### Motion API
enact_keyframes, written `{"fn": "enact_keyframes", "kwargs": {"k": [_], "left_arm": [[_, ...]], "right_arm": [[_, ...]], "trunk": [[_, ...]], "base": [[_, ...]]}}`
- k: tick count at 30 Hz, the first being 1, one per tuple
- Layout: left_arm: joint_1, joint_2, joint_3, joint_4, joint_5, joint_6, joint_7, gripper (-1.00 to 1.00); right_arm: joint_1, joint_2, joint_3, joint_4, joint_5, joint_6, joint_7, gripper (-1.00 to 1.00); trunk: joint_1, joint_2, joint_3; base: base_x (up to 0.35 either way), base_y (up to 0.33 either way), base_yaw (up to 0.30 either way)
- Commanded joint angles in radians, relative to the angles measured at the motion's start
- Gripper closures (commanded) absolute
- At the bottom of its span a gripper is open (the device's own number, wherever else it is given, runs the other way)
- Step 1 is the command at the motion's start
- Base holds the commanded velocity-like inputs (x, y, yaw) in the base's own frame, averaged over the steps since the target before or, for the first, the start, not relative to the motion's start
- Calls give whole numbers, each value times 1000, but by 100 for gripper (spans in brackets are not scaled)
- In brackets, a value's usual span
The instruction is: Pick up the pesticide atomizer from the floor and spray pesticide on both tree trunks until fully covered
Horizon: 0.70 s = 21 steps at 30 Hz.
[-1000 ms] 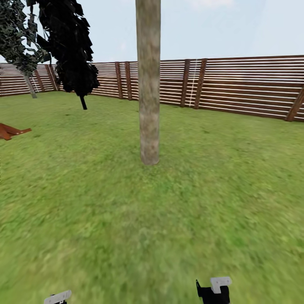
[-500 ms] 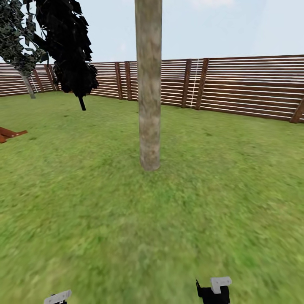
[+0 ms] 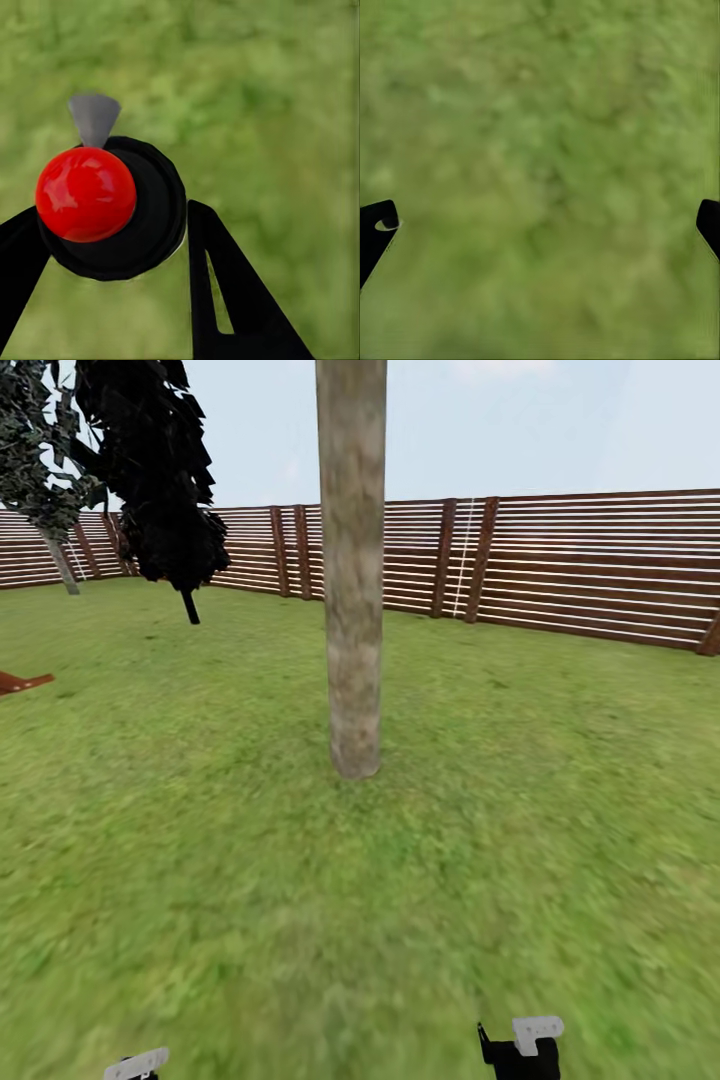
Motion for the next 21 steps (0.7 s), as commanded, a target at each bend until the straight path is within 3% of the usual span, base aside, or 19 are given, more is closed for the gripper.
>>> {"fn": "enact_keyframes", "kwargs": {"k": [1, 21], "left_arm": [[-1, -1, 6, 2, -2, -3, 0, 100], [-1, 0, 5, 1, -3, -3, -1, 100]], "right_arm": [[0, 0, 8, 0, -6, -2, -5, -100], [0, -3, 7, 0, -7, -2, -5, -100]], "trunk": [[0, 0, -1], [0, 0, -1]], "base": [[340, 0, 0], [341, 0, 0]]}}
